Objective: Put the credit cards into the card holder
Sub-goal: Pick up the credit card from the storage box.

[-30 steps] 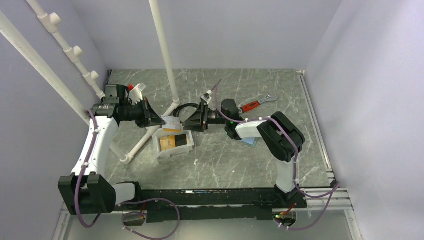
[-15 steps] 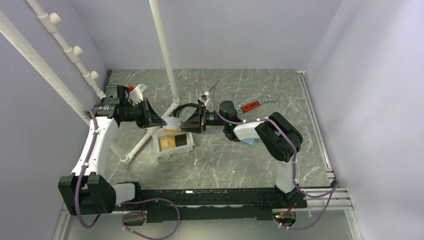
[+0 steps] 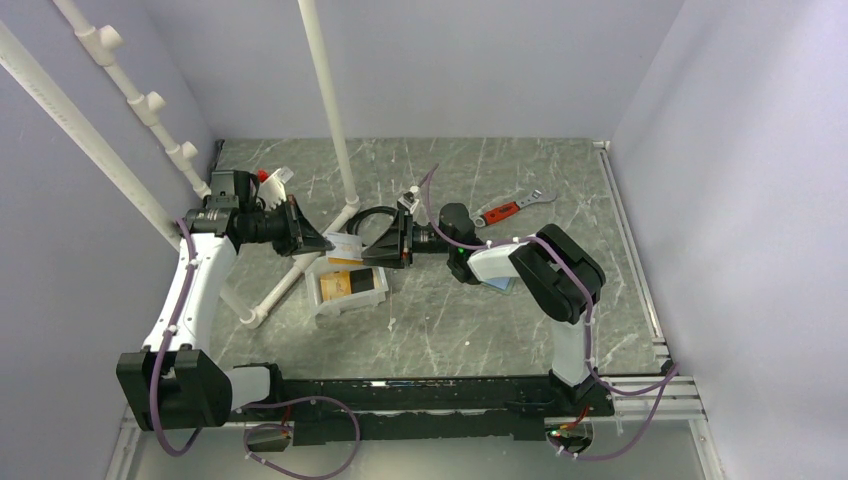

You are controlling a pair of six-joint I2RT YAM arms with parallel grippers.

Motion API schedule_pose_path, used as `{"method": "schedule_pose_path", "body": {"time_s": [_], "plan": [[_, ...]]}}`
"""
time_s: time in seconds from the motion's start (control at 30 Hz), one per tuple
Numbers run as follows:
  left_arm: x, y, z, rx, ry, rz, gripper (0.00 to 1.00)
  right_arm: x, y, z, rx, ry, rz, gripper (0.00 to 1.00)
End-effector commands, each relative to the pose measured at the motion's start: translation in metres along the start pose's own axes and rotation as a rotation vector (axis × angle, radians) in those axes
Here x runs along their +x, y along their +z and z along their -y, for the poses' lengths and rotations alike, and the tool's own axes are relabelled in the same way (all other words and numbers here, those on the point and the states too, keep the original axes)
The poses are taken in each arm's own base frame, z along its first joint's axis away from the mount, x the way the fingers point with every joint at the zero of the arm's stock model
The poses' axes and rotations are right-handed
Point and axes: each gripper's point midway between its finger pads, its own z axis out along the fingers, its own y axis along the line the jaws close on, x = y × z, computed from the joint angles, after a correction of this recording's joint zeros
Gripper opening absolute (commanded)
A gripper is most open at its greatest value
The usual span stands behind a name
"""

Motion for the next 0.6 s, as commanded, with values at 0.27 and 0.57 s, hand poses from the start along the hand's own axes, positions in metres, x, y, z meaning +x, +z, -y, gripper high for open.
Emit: {"method": "schedule_pose_path", "body": {"time_s": [0.27,0.57], "plan": [[0.0,-0.003,0.013,0.081,0.024,0.023,0.0,0.0,0.012,-0.024,-0.085,-0.066,-0.027,0.38],[0.007,0.001,0.006,0.076,0.004,0.016,0.0,-0.007,0.016,-0.039,-0.181,-0.051,0.009,0.29]]}}
